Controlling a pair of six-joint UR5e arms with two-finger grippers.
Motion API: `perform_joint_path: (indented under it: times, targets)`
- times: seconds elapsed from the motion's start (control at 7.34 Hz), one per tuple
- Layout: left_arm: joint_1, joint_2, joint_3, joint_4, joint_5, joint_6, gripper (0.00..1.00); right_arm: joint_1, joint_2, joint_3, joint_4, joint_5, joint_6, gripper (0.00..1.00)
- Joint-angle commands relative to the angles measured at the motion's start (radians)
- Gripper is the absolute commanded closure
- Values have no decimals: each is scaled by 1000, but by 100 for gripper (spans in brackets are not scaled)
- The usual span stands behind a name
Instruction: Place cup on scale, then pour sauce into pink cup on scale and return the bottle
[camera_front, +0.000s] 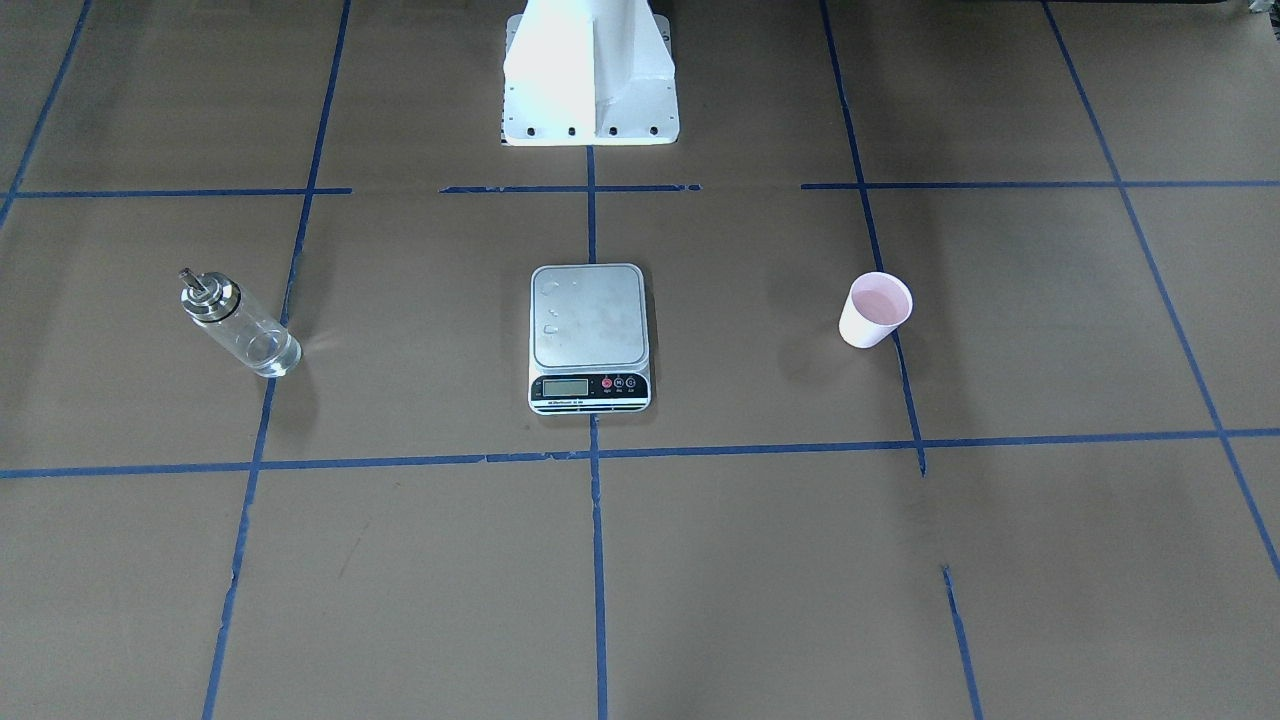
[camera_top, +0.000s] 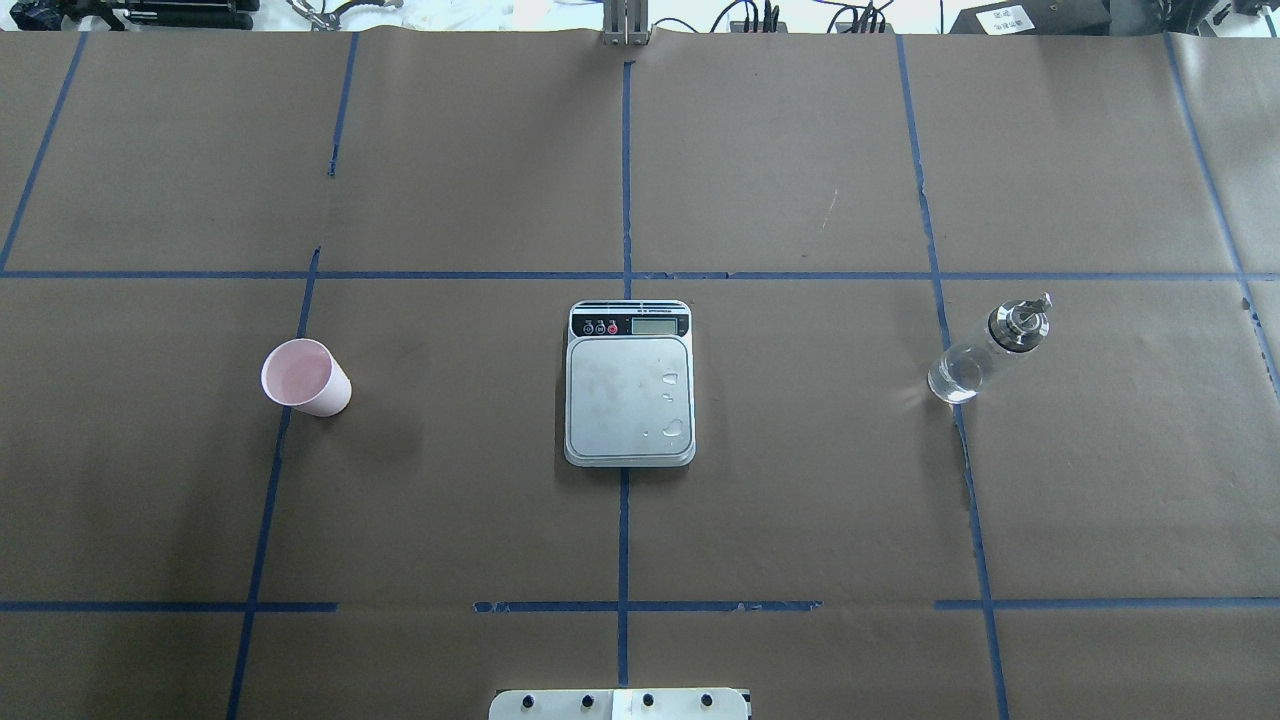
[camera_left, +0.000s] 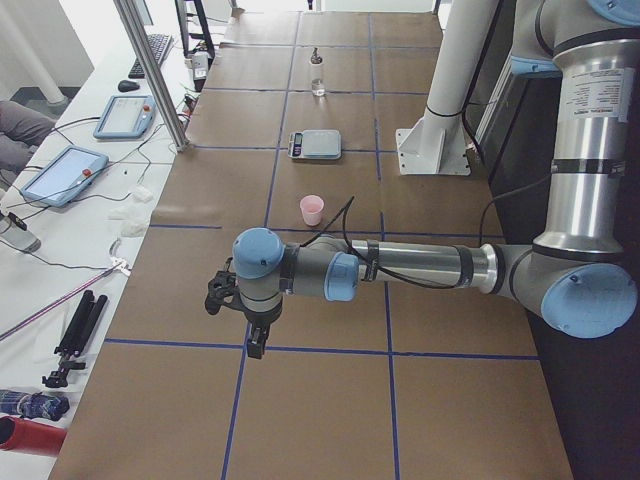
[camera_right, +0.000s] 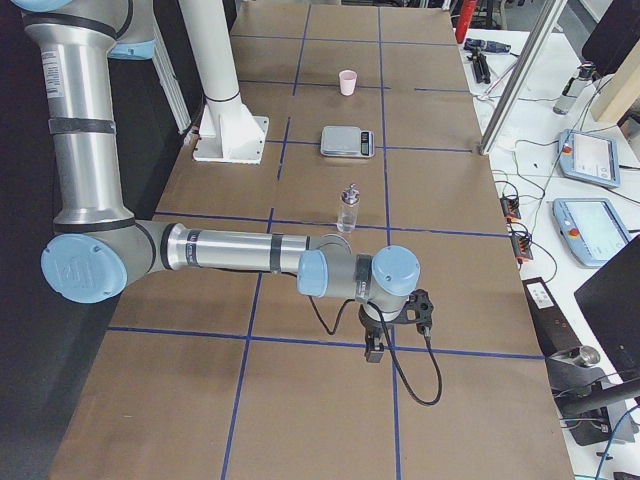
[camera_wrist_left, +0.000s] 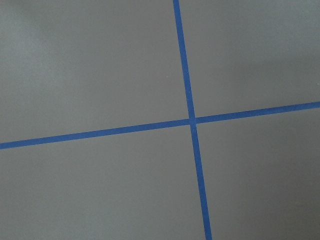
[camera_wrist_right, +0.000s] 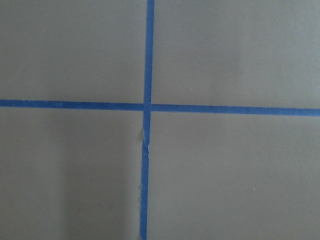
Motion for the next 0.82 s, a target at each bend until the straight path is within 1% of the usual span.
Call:
perform_joint_path:
  times: [0.0,0.27,0.41,0.68]
  targets:
    - [0,0,1,0,0,0,0,0,3,6,0,0,0,0]
    - [0,-4,-9,0,-2,3,0,0,9,5,0,0,3,0]
    - [2,-15,-53,4,3,2,0,0,11,8,0,0,5,0]
    - [9,-20,-184,14,-5,0,0,0,12,12,0,3,6,0]
